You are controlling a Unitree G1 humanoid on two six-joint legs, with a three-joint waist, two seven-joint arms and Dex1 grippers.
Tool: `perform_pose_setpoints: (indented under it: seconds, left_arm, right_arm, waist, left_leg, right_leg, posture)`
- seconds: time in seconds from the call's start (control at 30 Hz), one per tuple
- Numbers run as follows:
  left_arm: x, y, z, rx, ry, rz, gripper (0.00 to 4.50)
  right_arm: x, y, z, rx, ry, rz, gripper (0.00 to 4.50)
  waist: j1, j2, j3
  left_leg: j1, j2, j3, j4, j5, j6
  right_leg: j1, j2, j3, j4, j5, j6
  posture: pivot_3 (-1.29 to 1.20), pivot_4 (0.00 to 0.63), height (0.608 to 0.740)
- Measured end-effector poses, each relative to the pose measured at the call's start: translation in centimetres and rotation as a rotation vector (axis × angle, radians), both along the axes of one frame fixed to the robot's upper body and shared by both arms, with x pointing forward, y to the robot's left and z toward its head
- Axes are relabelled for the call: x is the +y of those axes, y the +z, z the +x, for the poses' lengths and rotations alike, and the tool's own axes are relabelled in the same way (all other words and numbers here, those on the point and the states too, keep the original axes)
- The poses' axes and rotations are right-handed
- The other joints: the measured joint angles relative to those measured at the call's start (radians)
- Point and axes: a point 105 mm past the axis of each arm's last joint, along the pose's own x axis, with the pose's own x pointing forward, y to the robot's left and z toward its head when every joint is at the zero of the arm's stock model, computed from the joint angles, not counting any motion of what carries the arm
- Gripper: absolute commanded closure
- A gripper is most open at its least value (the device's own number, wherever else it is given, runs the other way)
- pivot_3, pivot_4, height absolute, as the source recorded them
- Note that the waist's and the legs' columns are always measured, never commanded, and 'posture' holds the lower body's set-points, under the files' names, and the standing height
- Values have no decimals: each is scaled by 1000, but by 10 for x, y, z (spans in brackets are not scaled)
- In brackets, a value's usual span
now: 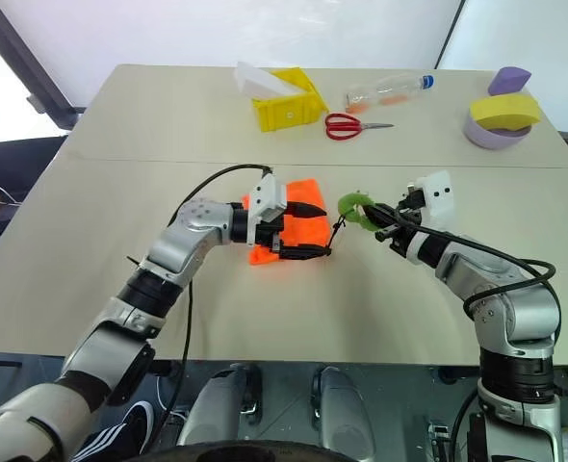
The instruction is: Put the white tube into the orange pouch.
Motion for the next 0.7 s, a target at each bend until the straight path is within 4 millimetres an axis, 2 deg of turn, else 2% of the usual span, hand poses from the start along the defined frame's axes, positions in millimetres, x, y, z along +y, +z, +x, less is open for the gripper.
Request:
perform_pose_setpoints:
  seconds: [0.4, 0.53, 0.7]
  left_arm:
    - [-5, -21, 8, -52, 40, 156, 623]
    - [-5, -22, 8, -54, 40, 163, 623]
    - [-13, -22, 6, 5, 59, 149, 623]
  right_arm:
    - [-3, 3, 1, -10, -24, 4, 4500]
    - [-8, 12, -1, -31, -29, 14, 4500]
    - [-1, 24, -8, -42, 18, 57, 4500]
  waist:
    - [1, 0, 0]
    - [2, 0, 0]
    - [1, 0, 0]
  left_leg:
    - [0, 0, 0, 1, 0, 0]
    - [0, 0, -1, 1, 0, 0]
    - [0, 0, -1, 1, 0, 0]
  right_leg:
    - [0, -1, 0, 2, 0, 0]
    - [-1, -1, 0, 2, 0, 0]
    - [0, -1, 0, 2, 0, 0]
  posture:
    - [0, 150, 740]
    - [0, 150, 740]
    - [0, 150, 740]
